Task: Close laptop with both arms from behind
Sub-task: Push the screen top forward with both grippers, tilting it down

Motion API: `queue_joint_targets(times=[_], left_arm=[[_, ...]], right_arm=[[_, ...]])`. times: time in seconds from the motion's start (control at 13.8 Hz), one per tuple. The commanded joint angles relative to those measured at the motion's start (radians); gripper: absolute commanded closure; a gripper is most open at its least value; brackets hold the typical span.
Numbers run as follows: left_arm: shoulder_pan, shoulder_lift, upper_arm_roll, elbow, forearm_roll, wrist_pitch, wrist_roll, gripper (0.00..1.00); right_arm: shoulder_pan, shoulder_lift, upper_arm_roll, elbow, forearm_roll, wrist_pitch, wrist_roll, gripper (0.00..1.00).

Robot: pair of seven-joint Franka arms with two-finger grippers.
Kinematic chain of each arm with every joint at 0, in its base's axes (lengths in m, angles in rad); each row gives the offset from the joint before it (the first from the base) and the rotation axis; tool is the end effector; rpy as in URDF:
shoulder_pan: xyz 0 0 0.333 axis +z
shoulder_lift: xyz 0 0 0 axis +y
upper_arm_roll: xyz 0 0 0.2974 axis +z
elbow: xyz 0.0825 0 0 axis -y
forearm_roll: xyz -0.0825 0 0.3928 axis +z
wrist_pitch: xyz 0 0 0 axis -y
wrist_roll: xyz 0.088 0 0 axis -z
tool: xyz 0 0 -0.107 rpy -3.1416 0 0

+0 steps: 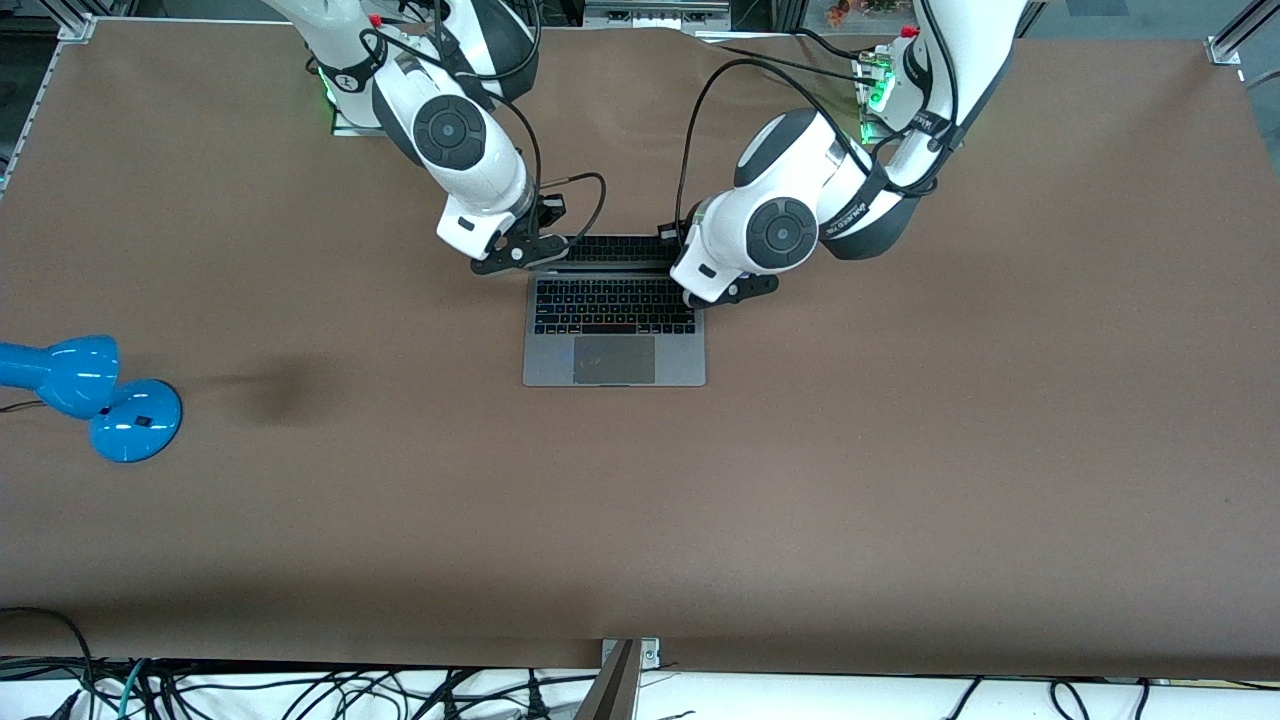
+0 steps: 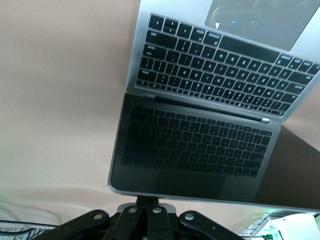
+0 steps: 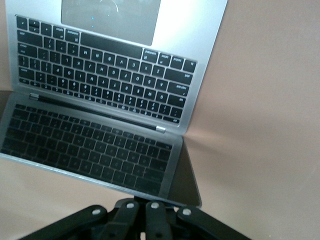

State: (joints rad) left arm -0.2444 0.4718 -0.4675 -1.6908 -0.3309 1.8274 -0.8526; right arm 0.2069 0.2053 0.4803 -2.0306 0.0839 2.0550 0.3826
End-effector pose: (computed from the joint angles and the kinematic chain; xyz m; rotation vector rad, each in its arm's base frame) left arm 0.4783 -0.4151 0.3173 2.8314 0.4119 -0.8404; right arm 0.4396 0.3616 0.3223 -3.0359 -0.3945 0.3409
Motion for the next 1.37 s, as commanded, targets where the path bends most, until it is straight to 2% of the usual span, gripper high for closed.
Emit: queue_joint_targets(times=[0.0,0.36,0.65,1.01,1.3], left_arm=[[-0.009,0.056,0.012,0.074,0.027,-0.005,-0.017,1.00],[-0.009,0.102,0.020,0.103,0.076,-0.004,-0.025,1.00],[-0.009,0.142,0.021,0.143,0.108,-0.005,-0.025,1.00],[-0.010,0.160,0.030,0.145,0.116,0.003,-0.025,1.00],[-0.009,0.198,0.036,0.164,0.124,0.059,-0.025,1.00]], right_arm=[[-0.009,0.049,0.000,0.055,-0.027,0.002,-0.005,1.00],[-0.009,0.101,-0.034,0.127,-0.069,0.004,-0.005,1.00],[-0.009,0.172,-0.039,0.197,-0.102,0.008,-0.005,1.00],[-0.009,0.227,-0.052,0.205,-0.118,0.086,-0.005,1.00],[-0.009,0.253,-0.060,0.216,-0.142,0.106,-0.007,1.00]])
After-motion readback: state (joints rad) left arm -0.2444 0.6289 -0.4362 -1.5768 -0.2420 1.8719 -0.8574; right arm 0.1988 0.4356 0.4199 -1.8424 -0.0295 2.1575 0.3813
